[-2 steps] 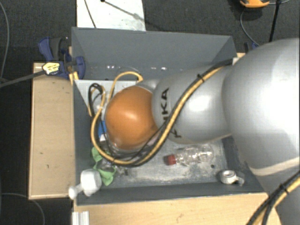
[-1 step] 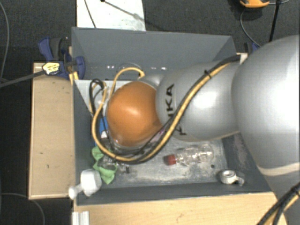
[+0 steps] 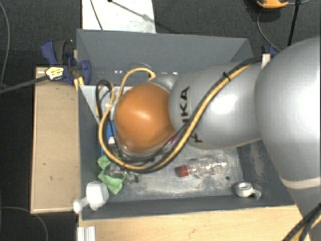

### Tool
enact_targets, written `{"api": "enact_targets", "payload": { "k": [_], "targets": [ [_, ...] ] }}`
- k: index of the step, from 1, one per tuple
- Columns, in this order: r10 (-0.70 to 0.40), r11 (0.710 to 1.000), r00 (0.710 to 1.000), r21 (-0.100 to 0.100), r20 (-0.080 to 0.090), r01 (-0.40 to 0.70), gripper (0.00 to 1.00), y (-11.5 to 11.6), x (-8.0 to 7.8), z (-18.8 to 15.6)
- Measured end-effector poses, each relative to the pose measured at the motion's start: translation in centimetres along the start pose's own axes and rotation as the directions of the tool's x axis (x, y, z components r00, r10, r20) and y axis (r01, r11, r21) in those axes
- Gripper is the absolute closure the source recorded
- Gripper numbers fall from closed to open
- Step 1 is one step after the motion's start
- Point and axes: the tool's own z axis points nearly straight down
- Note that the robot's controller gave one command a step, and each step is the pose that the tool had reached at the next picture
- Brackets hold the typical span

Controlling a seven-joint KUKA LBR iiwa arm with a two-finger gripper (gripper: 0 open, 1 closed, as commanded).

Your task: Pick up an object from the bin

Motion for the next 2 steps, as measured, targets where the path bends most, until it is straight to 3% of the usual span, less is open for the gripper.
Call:
{"api": "enact_targets", "payload": {
  "k": [2],
  "targets": [
    [0.004, 1.0, 1.0, 0.001, 0.002, -0.004, 1.0, 0.03, -0.03, -0.61]
  ]
}}
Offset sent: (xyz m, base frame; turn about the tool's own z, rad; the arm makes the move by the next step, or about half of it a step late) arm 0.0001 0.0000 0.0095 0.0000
